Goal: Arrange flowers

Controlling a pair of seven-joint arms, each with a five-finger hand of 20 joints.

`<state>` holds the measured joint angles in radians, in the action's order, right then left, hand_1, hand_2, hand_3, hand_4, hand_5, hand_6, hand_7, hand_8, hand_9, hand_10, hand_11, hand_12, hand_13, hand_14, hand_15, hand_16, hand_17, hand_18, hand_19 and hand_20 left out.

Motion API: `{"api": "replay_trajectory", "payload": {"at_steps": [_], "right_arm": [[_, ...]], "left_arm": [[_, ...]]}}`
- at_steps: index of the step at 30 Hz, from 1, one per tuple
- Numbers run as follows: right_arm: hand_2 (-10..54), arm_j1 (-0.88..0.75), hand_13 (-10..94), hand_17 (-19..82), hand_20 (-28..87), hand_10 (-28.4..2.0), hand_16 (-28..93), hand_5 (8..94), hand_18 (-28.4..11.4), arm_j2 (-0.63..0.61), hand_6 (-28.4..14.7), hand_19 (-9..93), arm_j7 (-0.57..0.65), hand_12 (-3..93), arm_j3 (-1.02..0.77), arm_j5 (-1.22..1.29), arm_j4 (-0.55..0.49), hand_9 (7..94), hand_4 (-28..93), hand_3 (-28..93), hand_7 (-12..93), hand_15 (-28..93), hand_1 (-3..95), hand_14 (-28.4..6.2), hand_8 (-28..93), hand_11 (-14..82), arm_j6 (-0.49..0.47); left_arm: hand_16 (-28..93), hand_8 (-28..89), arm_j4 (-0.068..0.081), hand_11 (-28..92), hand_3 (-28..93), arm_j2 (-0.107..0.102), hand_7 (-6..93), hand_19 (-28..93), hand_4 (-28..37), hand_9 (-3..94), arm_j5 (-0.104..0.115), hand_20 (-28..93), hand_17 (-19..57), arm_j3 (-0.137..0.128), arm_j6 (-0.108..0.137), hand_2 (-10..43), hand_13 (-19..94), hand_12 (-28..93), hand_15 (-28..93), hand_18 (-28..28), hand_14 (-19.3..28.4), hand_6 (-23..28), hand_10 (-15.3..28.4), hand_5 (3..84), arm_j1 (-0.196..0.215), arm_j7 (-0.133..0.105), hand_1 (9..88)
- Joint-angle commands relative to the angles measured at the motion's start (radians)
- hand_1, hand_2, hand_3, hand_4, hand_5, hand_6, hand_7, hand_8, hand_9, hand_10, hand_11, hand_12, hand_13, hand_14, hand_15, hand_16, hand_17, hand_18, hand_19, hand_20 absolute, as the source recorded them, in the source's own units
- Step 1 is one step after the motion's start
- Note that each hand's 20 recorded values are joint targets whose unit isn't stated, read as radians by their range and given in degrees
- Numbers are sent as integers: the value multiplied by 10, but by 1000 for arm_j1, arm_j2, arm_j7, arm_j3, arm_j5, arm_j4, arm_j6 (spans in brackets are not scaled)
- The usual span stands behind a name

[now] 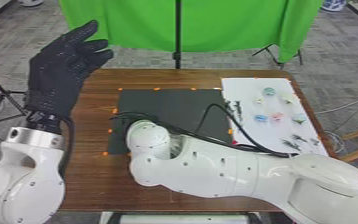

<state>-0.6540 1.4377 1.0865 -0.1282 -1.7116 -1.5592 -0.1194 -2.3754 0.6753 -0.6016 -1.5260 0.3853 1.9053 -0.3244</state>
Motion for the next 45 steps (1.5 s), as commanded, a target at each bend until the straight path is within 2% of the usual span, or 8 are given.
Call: {"api": "replay_trajectory", "payload": {"at_steps": [1,6,9,15,25,31,38,45], "right_arm": [[-72,20,856,542,229,-130,212,785,-202,-9,-56,932,50,232,8,-47,25,834,-271,708,338,710,446,-54,136,498,6],[-64,13,866,555,220,-129,209,800,-201,-9,-54,932,53,229,-12,-1,20,847,-266,717,331,704,426,-52,96,489,-16],[-51,7,869,555,219,-133,214,810,-201,-6,-55,932,55,230,-25,2,20,852,-243,718,350,697,388,-53,-80,481,-45],[-13,23,859,544,186,-146,215,805,-207,-23,-66,932,87,224,-21,45,18,842,-232,712,308,679,338,-66,-91,449,-80],[70,-4,808,500,134,-180,203,778,-227,-21,-95,932,70,207,-82,127,3,809,-210,722,212,685,275,-89,-92,400,-160],[86,-15,799,485,113,-185,197,774,-229,-17,-97,932,33,206,-107,179,-14,803,-207,730,199,686,267,-93,-92,392,-190],[93,-31,780,470,97,-192,195,760,-226,-9,-101,932,2,204,-137,207,-28,787,-205,738,168,691,266,-98,-100,384,-241],[93,-15,773,464,87,-193,187,755,-227,-20,-98,932,19,194,-114,137,-43,785,-205,741,145,695,264,-100,-100,360,-231]], "left_arm": [[-102,-83,8,308,762,23,124,595,-269,345,-7,90,-87,7,-13,103,245,105,529,235,272,115,215,392,-10,14,222],[-102,-83,8,309,761,21,124,594,-269,345,-5,89,-87,5,-16,102,245,106,529,235,272,115,214,392,-9,7,223],[-102,-83,10,308,761,18,123,593,-269,345,-5,89,-87,10,-17,102,245,105,529,235,272,115,214,392,-13,4,223],[-103,-83,15,308,761,14,123,593,-271,345,2,87,-87,6,-26,102,245,106,529,234,272,116,214,392,-10,0,223],[-103,-83,15,309,762,3,123,592,-270,345,9,86,-88,5,-21,103,245,105,530,234,272,116,214,393,1,-38,224],[-103,-83,12,311,762,5,123,591,-270,345,12,86,-88,-1,-16,103,245,106,530,234,272,116,214,393,10,-46,224],[-103,-83,11,311,763,-18,124,591,-270,345,31,86,-88,7,2,103,245,106,531,234,272,116,214,394,13,-66,223],[-104,-83,10,312,763,-17,122,591,-271,345,30,86,-88,-1,2,104,245,106,532,234,272,117,215,395,23,-61,223]]}}
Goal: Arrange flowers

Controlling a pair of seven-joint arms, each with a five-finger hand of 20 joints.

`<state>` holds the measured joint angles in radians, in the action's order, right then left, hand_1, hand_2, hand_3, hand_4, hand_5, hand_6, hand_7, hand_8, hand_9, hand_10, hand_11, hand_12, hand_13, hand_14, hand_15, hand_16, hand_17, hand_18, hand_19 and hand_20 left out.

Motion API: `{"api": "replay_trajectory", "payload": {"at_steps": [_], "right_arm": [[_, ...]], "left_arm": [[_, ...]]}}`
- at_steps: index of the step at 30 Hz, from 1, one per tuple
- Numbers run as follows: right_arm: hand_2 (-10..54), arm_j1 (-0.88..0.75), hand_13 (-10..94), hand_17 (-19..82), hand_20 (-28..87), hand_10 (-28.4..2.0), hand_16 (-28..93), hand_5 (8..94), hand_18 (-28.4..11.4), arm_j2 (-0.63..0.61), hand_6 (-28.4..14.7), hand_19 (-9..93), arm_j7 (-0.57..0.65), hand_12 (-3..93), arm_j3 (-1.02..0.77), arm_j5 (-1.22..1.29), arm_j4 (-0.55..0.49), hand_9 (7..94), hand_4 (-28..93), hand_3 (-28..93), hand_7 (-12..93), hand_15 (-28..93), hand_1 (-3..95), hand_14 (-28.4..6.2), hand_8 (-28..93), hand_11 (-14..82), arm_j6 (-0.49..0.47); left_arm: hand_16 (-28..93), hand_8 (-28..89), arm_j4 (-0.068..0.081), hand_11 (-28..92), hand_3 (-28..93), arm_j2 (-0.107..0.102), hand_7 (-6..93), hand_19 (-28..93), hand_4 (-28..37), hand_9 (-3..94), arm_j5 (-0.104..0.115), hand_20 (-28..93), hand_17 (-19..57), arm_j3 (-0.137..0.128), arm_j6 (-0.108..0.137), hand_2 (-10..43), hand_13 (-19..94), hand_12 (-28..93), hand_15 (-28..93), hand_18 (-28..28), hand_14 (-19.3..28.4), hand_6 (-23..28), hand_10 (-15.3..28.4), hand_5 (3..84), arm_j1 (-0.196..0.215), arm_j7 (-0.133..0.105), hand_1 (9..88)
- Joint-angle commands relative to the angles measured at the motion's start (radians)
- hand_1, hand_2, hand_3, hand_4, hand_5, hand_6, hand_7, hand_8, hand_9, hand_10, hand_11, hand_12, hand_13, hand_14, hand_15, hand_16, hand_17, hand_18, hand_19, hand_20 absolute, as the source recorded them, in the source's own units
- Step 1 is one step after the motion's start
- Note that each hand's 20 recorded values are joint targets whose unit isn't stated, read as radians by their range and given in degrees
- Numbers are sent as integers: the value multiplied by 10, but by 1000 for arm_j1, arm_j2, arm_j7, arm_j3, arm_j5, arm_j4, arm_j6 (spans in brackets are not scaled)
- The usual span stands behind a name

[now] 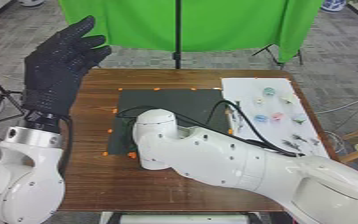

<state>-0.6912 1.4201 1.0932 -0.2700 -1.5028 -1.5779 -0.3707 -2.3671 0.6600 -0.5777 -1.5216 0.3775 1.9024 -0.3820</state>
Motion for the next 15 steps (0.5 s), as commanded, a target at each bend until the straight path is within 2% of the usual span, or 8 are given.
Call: {"api": "replay_trajectory", "payload": {"at_steps": [1,2,4,5,6,8,11,15], "right_arm": [[92,46,774,467,85,-193,185,763,-227,-16,-97,932,22,193,59,-66,-34,791,-205,741,150,695,263,-100,-97,359,77],[91,48,778,473,84,-191,183,768,-226,-23,-95,932,29,194,54,-68,-40,796,-204,741,157,694,263,-98,-94,360,97],[81,79,798,499,93,-186,181,783,-221,-38,-83,932,49,199,84,-74,-58,810,-203,735,200,693,257,-90,-85,377,133],[79,76,813,508,104,-183,182,792,-221,-48,-79,932,50,200,82,-97,-70,821,-200,733,218,691,254,-84,-84,384,146],[78,84,822,514,114,-180,184,805,-221,-61,-75,932,55,201,87,-101,-82,833,-198,733,237,693,252,-82,-81,390,168],[76,113,839,533,143,-175,189,816,-221,-82,-66,932,51,204,93,-98,-103,850,-195,734,278,698,250,-76,-75,398,186],[75,110,849,543,171,-171,195,824,-222,-124,-61,932,36,208,60,-119,-134,860,-195,732,298,699,249,-72,-80,403,176],[74,95,834,525,117,-181,199,809,-224,-207,-71,932,25,205,21,-161,-179,841,-192,726,263,679,250,-82,-88,376,188]], "left_arm": [[-104,-82,4,311,762,3,122,591,-271,345,6,87,-88,-7,7,104,245,106,532,234,272,117,215,394,20,8,224],[-104,-82,8,311,762,11,122,591,-272,345,1,87,-88,-9,1,104,245,106,532,234,272,117,215,395,11,31,224],[-105,-83,4,314,764,19,124,592,-272,344,-5,87,-89,-46,-17,104,244,106,535,234,273,118,216,394,49,46,223],[-105,-84,2,313,764,28,123,591,-272,345,-8,86,-88,-64,-25,104,245,105,533,234,272,118,215,394,66,65,223],[-105,-83,3,313,764,47,124,592,-271,345,-19,86,-89,-83,-44,104,245,104,533,234,272,117,215,394,72,101,223],[-105,-84,-10,313,763,40,123,592,-271,345,-18,87,-88,-132,-41,103,245,104,533,234,271,117,215,394,135,93,223],[-105,-83,-32,312,764,59,123,594,-272,345,-18,88,-88,-196,-31,103,245,104,532,234,272,117,215,395,225,87,223],[-104,-83,-55,312,763,71,123,594,-272,345,-10,89,-88,-261,-14,103,246,105,531,234,272,117,214,394,335,49,223]]}}
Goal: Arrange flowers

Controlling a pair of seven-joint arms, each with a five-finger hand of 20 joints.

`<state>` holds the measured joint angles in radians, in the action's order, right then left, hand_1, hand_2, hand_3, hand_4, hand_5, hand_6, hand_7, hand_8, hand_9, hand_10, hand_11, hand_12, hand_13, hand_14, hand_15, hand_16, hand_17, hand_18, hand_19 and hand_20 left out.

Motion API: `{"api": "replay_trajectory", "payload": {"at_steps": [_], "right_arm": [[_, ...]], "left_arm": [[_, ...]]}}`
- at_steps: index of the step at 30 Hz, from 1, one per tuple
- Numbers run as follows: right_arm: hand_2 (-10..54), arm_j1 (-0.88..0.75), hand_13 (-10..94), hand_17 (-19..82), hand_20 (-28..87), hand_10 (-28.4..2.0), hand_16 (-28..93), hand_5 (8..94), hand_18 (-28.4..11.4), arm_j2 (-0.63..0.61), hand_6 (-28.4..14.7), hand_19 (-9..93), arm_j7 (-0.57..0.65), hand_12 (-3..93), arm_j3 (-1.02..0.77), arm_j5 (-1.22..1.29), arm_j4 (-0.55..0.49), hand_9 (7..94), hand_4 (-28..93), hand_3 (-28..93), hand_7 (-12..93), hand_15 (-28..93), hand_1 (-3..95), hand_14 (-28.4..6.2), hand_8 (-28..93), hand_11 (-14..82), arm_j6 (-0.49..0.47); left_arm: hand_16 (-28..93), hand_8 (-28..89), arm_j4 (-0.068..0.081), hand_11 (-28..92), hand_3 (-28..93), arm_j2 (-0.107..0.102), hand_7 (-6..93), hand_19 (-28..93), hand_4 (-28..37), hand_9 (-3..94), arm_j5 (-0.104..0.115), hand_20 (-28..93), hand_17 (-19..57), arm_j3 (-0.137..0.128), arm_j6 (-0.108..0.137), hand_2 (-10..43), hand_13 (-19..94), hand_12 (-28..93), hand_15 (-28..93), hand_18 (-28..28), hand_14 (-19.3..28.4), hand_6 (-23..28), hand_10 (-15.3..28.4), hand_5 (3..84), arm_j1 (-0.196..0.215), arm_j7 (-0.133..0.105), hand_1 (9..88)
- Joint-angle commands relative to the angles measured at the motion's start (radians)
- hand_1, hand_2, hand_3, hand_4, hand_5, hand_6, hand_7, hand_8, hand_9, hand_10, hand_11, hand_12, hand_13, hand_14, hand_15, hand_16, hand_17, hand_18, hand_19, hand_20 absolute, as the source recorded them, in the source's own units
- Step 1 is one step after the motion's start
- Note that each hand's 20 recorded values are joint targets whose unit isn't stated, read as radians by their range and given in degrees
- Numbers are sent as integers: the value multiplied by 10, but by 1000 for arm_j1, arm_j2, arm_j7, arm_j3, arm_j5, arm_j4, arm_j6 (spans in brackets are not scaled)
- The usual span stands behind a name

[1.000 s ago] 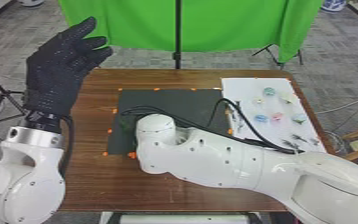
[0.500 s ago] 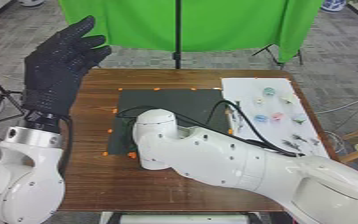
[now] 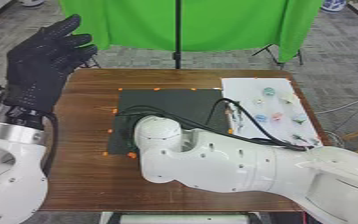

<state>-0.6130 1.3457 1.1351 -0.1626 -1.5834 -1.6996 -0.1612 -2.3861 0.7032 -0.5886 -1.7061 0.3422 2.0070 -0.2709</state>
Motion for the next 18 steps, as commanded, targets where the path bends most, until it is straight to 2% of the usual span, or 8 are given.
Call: {"api": "replay_trajectory", "payload": {"at_steps": [1,3,5,7,9,11,15,18], "right_arm": [[74,-11,818,516,62,-186,191,791,-222,-153,-77,931,-22,201,-118,-93,-69,830,-192,725,235,665,251,-90,-90,362,-27],[72,-35,792,500,-48,-200,177,744,-222,-201,-90,930,-25,179,-149,-119,-102,797,-191,725,176,636,251,-108,-95,294,1],[68,-81,764,494,-113,-210,166,702,-220,-252,-95,931,-19,166,-194,-148,-142,761,-191,727,148,623,251,-127,-95,255,24],[60,-131,750,491,-144,-216,155,676,-223,-300,-96,932,-20,161,-245,-176,-178,730,-192,722,135,611,258,-138,-95,235,45],[53,-173,739,490,-153,-222,152,656,-223,-349,-99,932,-2,156,-284,-194,-207,710,-192,719,129,608,264,-145,-95,222,80],[48,-213,734,488,-161,-227,150,644,-223,-393,-102,932,0,153,-320,-205,-234,704,-191,717,126,606,268,-148,-95,209,103],[41,-325,721,485,-171,-236,142,618,-225,-478,-106,932,29,150,-414,-261,-282,678,-190,715,118,603,277,-156,-95,184,175],[35,-407,718,488,-181,-237,138,605,-224,-522,-108,932,46,150,-484,-301,-309,673,-189,719,112,603,282,-156,-93,181,197]], "left_arm": [[-104,-83,-42,312,763,39,123,595,-272,345,-1,90,-88,-89,23,103,246,105,531,234,272,117,214,394,252,-56,223],[-104,-82,-46,311,763,31,123,594,-271,345,12,90,-87,-116,26,103,245,104,531,234,272,116,214,394,300,-86,222],[-104,-82,-50,311,761,33,122,594,-272,344,25,90,-87,-140,30,103,245,105,530,234,272,117,213,393,338,-93,222],[-104,-82,-49,306,761,38,120,594,-272,340,33,90,-87,-173,20,102,244,103,529,236,272,115,212,391,379,-104,221],[-104,-82,-48,298,760,49,119,592,-273,334,44,90,-88,-180,41,100,243,101,527,237,272,112,210,388,388,-104,219],[-103,-82,-54,293,761,69,119,590,-275,332,41,89,-88,-213,36,99,241,101,525,237,271,111,210,386,427,-105,216],[-102,-83,-48,289,763,99,120,589,-279,323,32,87,-92,-218,23,98,236,104,525,239,270,107,206,380,418,-75,211],[-103,-85,-50,283,764,118,120,584,-281,311,32,85,-94,-230,19,98,232,103,521,240,271,102,202,374,436,-72,209]]}}
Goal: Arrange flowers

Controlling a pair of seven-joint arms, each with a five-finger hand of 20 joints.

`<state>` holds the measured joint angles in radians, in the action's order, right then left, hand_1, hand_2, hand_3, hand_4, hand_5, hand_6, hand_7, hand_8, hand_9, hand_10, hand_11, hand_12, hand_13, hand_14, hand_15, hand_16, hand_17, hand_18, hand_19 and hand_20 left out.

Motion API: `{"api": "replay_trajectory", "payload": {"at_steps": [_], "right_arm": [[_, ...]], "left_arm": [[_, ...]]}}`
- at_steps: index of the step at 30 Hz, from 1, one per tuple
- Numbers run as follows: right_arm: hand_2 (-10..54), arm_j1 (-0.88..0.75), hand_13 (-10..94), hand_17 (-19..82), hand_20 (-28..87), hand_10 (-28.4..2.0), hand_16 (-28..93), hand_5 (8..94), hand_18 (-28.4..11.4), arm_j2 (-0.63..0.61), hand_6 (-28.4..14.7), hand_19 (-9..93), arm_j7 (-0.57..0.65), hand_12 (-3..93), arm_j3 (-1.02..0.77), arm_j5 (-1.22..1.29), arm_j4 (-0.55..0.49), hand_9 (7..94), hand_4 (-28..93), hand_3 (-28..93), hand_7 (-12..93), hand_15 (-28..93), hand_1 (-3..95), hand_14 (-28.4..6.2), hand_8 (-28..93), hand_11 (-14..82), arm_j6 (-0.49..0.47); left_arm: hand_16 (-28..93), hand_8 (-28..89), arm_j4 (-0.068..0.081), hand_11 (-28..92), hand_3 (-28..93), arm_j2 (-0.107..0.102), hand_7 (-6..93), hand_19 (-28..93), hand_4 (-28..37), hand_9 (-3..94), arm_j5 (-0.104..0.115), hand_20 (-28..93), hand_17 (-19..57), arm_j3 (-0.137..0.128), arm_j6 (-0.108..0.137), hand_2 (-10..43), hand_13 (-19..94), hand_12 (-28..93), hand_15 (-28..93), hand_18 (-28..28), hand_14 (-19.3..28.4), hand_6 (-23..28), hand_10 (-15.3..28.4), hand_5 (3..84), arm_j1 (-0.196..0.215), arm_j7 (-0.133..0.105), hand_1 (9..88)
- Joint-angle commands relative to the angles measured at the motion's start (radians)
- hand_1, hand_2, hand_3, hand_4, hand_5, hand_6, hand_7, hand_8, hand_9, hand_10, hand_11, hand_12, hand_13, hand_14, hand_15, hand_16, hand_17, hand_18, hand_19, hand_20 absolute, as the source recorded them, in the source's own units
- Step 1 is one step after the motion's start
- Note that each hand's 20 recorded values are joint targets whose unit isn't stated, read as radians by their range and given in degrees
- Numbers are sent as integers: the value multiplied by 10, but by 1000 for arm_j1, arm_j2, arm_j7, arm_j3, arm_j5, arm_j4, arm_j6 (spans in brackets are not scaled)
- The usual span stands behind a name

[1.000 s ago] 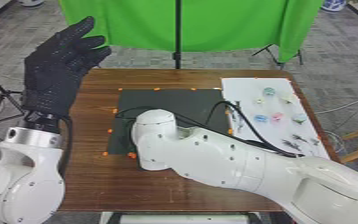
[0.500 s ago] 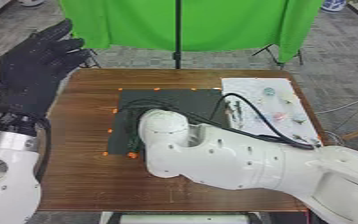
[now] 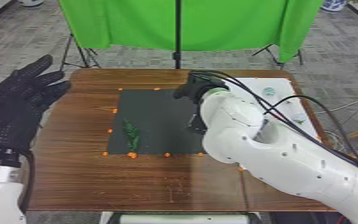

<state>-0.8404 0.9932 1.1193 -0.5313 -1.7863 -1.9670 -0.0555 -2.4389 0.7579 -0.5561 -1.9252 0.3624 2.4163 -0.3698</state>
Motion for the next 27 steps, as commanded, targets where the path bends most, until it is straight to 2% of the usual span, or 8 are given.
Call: {"api": "replay_trajectory", "payload": {"at_steps": [1,5,10,20,21,25,26,27], "right_arm": [[33,-212,717,490,-184,-237,136,602,-222,-184,-108,932,63,151,-144,-103,-55,670,-189,719,113,603,285,-156,-92,181,100],[27,-325,715,494,-194,-239,133,594,-220,-247,-109,932,99,150,-226,-164,-92,665,-191,720,114,605,290,-156,-93,180,144],[23,-464,720,503,-195,-237,129,590,-212,-286,-112,932,133,151,-345,-228,-107,667,-192,721,114,607,293,-150,-93,186,196],[3,-711,748,553,-214,-235,131,580,-187,-313,-120,932,195,154,-561,-304,-152,693,-196,712,109,615,303,-138,-92,205,140],[0,-741,748,553,-214,-236,131,578,-187,-317,-120,932,205,154,-589,-302,-159,694,-196,711,108,615,304,-138,-91,207,132],[-10,-842,749,554,-216,-235,132,569,-187,-319,-122,932,216,154,-689,-292,-181,695,-196,701,104,616,317,-139,-91,207,100],[-11,-843,748,552,-216,-236,132,568,-190,-311,-122,932,221,153,-702,-287,-177,694,-196,698,103,615,320,-139,-90,207,73],[-13,-857,747,551,-216,-237,132,566,-192,-311,-122,932,222,152,-720,-279,-176,691,-195,697,102,615,321,-141,-90,206,64]], "left_arm": [[-103,-85,1,279,762,72,120,583,-281,308,-2,84,-94,-12,2,98,231,103,518,241,271,101,200,372,29,33,209],[-101,-85,2,272,761,84,118,580,-282,304,-6,83,-94,-4,-4,98,229,104,514,241,270,98,198,367,21,53,206],[-99,-84,-2,273,763,99,118,581,-282,305,-11,84,-95,4,-4,98,229,108,513,241,271,98,200,366,23,58,204],[-98,-84,-6,286,764,109,123,584,-283,311,-18,88,-94,10,-8,99,231,110,519,240,272,104,203,374,21,74,207],[-98,-84,-1,286,764,109,123,585,-283,311,-21,88,-94,17,-11,99,231,110,520,240,272,104,204,374,9,82,207],[-99,-85,-3,287,764,110,123,585,-283,311,-18,88,-94,12,-12,100,231,108,520,240,272,105,204,375,22,78,208],[-99,-85,3,287,764,122,124,585,-283,311,-26,88,-94,10,-15,99,231,108,520,240,272,105,204,375,-2,106,208],[-99,-85,3,287,764,122,124,585,-283,311,-24,89,-94,10,-11,99,231,108,520,240,272,106,204,375,-1,104,208]]}}
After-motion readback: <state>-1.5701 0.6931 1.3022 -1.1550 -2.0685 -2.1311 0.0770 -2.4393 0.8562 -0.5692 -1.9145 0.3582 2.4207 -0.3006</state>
